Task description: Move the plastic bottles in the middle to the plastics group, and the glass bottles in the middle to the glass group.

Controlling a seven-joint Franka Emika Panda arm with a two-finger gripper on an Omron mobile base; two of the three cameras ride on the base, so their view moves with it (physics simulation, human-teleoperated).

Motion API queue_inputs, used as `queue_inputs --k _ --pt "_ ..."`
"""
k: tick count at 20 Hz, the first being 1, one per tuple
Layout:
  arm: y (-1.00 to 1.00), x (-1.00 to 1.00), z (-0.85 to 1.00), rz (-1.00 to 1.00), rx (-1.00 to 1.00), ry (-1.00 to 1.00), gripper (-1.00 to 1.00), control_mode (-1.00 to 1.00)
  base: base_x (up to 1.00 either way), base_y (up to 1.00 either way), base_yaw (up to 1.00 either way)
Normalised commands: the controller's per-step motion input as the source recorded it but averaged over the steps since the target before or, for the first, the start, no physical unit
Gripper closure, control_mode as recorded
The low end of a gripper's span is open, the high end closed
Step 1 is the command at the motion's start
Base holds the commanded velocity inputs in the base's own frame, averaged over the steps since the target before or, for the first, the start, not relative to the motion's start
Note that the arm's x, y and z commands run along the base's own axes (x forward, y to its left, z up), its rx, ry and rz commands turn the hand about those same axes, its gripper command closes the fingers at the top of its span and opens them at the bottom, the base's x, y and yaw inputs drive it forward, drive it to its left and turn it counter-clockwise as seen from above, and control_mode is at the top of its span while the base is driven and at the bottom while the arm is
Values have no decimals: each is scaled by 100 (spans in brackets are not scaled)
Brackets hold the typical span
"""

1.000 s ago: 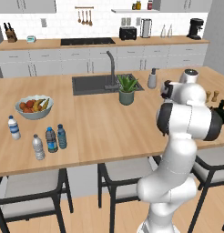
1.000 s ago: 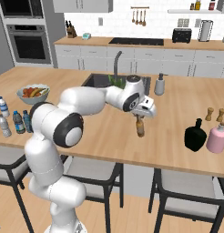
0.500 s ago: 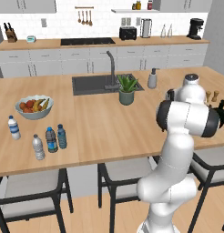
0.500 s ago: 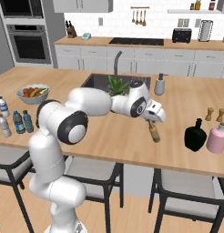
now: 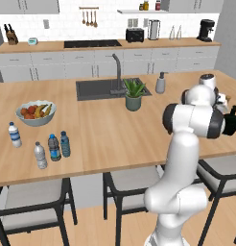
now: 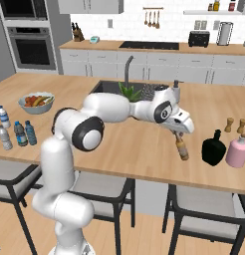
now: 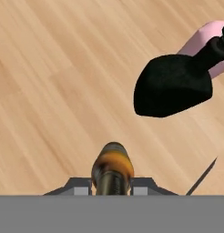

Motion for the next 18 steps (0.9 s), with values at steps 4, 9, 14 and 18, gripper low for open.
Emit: queue_inputs --k 4,9,14,18 --pt "-36 -4 -14 -2 0 -17 100 -100 0 0 0" --pt "-40 2 -9 -4 4 -1 100 -100 0 0 0" --pt "-20 0 -18 -6 6 5 100 -100 0 0 0" --pt "-20 0 -23 -2 10 6 100 -100 0 0 0"
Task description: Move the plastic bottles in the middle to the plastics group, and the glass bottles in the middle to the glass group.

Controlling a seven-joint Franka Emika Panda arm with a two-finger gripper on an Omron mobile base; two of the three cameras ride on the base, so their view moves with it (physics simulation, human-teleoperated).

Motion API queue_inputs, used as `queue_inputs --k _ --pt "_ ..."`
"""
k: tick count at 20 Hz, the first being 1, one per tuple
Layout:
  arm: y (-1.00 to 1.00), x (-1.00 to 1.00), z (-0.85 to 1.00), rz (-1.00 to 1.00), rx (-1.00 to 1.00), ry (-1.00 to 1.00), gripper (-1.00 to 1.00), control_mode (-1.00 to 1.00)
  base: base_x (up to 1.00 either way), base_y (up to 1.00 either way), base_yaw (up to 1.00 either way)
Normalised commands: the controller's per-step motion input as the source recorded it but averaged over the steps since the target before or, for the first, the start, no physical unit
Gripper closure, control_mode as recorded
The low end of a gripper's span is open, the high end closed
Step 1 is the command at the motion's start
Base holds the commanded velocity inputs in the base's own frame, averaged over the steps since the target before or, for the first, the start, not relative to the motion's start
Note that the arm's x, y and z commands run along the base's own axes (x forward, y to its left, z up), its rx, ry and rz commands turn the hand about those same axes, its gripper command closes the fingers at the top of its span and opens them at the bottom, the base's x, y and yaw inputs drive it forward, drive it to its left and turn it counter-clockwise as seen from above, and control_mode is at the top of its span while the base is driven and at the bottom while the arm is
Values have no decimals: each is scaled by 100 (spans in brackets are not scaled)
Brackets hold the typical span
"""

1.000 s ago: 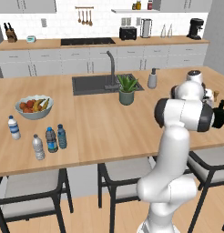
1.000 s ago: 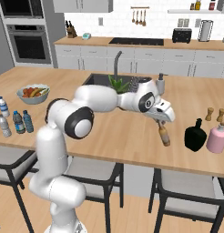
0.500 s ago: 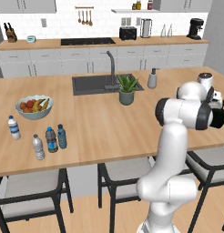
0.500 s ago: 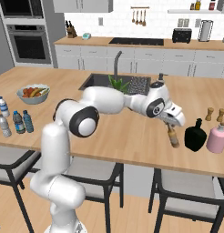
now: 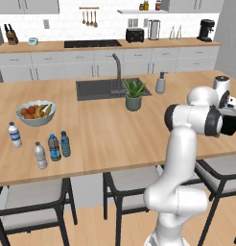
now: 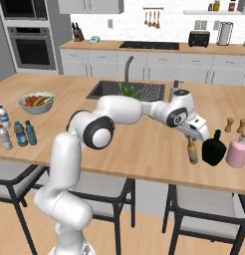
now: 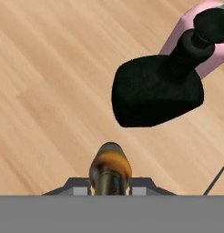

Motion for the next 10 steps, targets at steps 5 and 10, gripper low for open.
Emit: queue_inputs --k 5,10 --pt "-14 -2 -33 0 7 5 100 -100 0 0 0" --pt "-1 -18 -47 0 4 4 100 -100 0 0 0"
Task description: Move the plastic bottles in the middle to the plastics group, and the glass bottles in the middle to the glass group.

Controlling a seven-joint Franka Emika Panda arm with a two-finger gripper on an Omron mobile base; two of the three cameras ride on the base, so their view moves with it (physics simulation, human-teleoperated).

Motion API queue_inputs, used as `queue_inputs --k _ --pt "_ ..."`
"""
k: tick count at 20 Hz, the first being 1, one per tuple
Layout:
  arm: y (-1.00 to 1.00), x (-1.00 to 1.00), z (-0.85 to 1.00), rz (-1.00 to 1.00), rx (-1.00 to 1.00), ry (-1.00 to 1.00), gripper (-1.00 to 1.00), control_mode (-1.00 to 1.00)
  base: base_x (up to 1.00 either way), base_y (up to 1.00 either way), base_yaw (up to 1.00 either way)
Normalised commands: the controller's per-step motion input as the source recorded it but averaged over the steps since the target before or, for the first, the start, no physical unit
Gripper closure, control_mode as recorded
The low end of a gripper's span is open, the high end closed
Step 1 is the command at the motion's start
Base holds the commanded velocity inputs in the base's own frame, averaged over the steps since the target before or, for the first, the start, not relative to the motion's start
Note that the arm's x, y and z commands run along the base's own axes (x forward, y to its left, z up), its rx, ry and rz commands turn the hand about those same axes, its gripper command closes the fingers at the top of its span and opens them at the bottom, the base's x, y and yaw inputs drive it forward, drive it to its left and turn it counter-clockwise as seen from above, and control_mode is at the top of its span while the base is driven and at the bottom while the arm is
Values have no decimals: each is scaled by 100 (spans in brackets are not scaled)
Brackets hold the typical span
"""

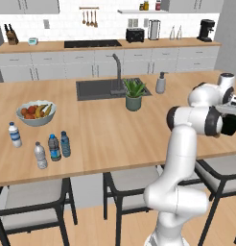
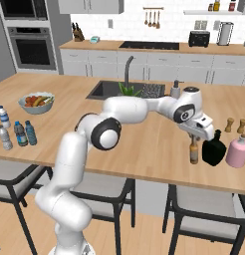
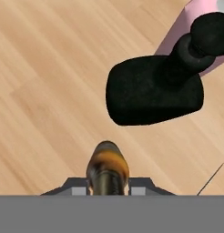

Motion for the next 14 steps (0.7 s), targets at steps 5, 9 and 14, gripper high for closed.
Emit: queue_inputs --k 5,9,14 --pt "0 -27 -53 0 0 0 -100 -100 0 0 0" --pt "0 -19 -44 0 0 0 -100 -100 0 0 0" --pt "3 -4 -16 0 3 0 -100 -100 0 0 0"
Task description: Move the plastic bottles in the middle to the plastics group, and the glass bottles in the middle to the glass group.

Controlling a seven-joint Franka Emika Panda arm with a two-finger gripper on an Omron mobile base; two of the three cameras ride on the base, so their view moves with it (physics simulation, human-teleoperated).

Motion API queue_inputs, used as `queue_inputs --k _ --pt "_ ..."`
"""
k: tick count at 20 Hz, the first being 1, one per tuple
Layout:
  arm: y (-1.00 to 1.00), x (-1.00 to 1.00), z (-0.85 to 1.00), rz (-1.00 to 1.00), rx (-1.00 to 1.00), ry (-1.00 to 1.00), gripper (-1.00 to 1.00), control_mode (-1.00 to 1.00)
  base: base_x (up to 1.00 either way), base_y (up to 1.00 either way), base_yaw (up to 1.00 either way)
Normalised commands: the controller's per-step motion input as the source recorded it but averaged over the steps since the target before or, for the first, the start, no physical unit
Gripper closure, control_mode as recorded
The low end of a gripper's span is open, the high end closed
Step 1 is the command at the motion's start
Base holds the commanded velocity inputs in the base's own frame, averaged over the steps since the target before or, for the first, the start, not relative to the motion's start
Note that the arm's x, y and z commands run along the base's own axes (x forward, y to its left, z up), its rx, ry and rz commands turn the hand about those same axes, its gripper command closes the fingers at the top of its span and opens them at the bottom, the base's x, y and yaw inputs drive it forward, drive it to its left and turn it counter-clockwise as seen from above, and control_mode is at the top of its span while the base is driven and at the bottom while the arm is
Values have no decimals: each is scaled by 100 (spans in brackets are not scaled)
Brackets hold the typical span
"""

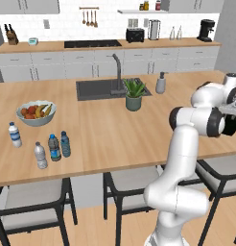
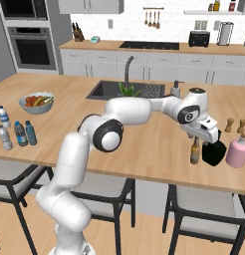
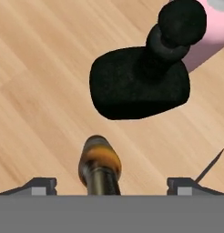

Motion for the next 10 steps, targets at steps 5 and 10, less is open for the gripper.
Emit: queue_inputs --k 5,10 --pt "2 0 5 0 4 -1 -100 -100 0 0 0" --pt "0 -6 14 0 3 -7 -100 -100 0 0 0"
